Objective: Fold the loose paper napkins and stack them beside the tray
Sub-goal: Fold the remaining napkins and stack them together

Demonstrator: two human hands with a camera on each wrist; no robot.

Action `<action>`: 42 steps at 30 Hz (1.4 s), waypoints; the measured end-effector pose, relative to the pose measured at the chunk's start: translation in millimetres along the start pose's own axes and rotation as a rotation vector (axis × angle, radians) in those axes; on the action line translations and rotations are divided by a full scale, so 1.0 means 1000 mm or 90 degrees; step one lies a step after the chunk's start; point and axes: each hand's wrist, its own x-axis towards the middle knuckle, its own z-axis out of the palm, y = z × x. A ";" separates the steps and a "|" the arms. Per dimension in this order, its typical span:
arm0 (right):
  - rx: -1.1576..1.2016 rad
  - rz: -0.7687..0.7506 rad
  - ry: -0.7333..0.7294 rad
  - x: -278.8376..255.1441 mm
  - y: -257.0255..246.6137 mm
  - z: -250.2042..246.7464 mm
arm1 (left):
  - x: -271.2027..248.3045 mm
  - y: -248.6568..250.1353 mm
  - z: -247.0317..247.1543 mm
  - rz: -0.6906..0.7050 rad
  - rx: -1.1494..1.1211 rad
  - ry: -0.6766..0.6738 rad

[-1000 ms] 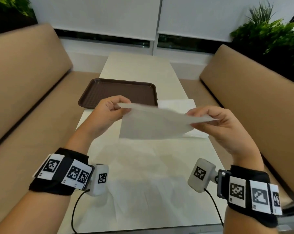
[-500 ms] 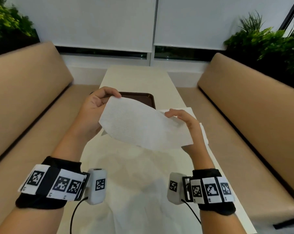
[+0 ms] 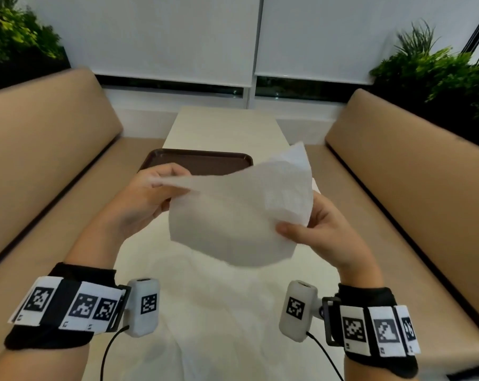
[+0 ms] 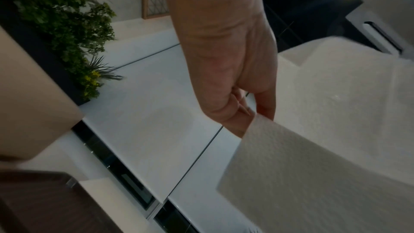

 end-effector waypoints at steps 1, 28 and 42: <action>0.024 0.017 -0.007 0.000 0.000 0.000 | 0.002 -0.003 -0.004 -0.032 -0.024 -0.005; -0.027 -0.019 0.267 -0.001 0.016 -0.020 | -0.009 -0.015 -0.003 0.101 0.022 0.038; -0.091 -0.053 0.230 -0.006 0.014 -0.023 | -0.021 -0.006 -0.007 0.096 0.040 0.007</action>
